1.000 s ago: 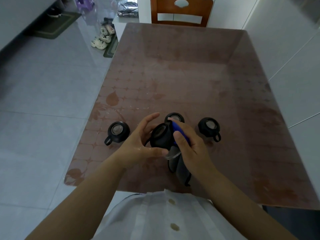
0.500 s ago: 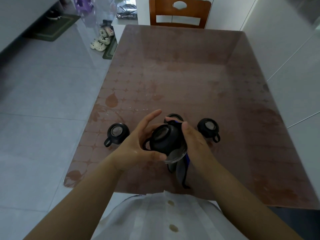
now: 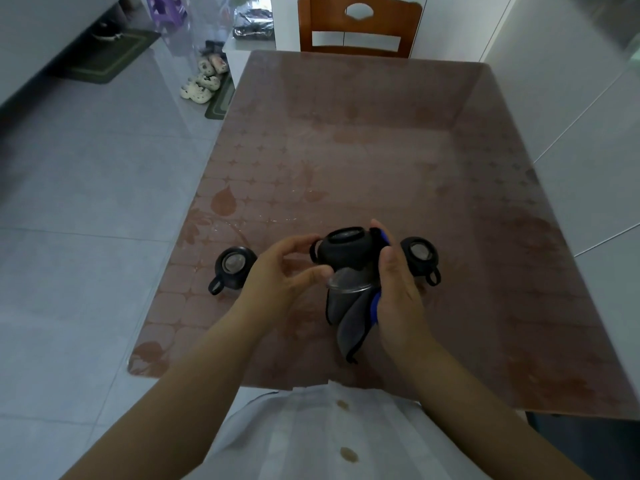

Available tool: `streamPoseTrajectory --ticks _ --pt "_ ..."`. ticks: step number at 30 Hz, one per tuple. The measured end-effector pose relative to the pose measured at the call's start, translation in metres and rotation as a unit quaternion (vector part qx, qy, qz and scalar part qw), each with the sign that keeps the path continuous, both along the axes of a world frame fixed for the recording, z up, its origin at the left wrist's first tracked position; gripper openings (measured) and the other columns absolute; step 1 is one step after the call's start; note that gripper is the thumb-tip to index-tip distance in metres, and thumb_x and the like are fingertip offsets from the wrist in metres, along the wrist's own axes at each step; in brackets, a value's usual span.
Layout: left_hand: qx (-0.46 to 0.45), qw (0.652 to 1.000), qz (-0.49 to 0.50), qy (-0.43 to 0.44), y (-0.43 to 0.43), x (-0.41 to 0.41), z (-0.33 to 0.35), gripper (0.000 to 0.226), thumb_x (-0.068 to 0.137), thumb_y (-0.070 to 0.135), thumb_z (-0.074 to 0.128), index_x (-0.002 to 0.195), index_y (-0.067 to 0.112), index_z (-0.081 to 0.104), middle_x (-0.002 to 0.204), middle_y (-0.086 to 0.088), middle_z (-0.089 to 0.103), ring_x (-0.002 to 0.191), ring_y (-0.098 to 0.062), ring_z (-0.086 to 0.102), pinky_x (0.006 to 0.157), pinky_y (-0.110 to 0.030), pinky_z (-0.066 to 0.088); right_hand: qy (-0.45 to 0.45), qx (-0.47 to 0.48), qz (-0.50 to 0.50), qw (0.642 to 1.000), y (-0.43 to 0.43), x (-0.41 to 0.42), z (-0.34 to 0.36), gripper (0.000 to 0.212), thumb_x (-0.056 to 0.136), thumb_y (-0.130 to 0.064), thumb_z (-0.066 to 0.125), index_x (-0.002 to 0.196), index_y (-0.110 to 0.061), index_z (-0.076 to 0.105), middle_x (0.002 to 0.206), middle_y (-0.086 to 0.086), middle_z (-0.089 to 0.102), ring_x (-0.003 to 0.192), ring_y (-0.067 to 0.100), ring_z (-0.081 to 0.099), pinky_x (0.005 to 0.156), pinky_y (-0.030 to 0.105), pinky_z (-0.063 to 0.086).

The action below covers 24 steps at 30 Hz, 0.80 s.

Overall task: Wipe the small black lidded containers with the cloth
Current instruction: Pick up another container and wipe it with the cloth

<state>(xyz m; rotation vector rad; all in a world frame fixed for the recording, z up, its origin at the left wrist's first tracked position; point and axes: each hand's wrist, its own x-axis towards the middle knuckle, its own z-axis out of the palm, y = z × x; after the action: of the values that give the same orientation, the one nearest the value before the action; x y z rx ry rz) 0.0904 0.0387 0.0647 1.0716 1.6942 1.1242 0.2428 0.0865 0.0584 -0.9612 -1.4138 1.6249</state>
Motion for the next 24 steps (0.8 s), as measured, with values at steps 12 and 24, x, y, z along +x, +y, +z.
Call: streamPoseTrajectory --ticks 12,24 --pt "0.001 0.985 0.074 -0.158 0.005 0.031 0.014 0.079 0.054 0.037 0.077 0.125 0.018 0.048 0.12 0.003 0.058 0.104 -0.008 0.061 0.079 -0.019 0.056 -0.066 0.115 0.005 0.991 0.002 -0.011 -0.001 0.032 0.093 -0.038 0.033 0.123 -0.048 0.036 0.143 -0.025 0.029 0.141 -0.001 0.021 0.117 0.039 0.026" --pt "0.004 0.984 0.036 -0.174 0.011 0.011 0.007 0.076 0.047 0.031 0.088 0.115 0.024 0.055 0.113 0.005 0.063 0.102 -0.015 0.065 0.081 -0.029 0.057 -0.049 0.131 0.084 0.987 0.015 -0.003 0.014 0.033 0.094 -0.052 0.034 0.124 -0.049 0.045 0.15 -0.019 0.029 0.139 -0.005 0.023 0.112 0.022 0.028"
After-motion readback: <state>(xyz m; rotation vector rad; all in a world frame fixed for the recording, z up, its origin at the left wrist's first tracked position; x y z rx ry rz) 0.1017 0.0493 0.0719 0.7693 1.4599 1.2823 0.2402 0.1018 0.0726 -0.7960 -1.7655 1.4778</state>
